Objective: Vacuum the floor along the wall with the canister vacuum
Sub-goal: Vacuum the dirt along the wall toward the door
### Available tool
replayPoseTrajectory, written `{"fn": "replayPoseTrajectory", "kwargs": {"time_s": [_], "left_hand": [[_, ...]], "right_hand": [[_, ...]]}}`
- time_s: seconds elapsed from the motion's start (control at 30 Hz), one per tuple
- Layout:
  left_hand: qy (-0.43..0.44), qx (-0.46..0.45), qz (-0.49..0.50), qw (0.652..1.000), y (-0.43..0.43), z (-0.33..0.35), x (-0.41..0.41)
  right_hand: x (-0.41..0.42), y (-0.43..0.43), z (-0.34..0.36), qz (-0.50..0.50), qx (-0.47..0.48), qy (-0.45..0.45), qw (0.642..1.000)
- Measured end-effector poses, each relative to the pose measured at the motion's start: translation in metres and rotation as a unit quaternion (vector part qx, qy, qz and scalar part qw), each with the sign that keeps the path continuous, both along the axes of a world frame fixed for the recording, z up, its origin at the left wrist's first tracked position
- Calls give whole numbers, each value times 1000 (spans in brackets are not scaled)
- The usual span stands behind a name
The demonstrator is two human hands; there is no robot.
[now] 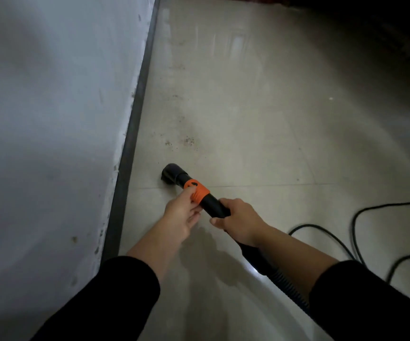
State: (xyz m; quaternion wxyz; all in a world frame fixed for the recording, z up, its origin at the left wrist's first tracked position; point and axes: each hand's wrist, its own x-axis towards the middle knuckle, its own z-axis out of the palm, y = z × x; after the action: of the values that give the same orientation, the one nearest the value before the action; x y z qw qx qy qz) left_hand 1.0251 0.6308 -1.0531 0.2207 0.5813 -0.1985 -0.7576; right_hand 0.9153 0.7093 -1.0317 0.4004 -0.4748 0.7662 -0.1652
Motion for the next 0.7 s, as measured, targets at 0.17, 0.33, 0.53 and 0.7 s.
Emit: {"fn": "replayPoseTrajectory", "kwargs": {"time_s": [0.17,0.33,0.53,0.7], "left_hand": [[24,7,-28,999,-10,22,-4],[12,6,-41,999,-9,21,-38],[-27,24,-75,997,-8,30,-85],[-19,54,-34,998,-10,37,-127]], "right_hand": [[-4,-20,31,42,72,87,993],[-40,-28,40,70,130,140,979],[-83,-31,51,114,214,132,961],[-121,-38,60,136,220,104,960]]}}
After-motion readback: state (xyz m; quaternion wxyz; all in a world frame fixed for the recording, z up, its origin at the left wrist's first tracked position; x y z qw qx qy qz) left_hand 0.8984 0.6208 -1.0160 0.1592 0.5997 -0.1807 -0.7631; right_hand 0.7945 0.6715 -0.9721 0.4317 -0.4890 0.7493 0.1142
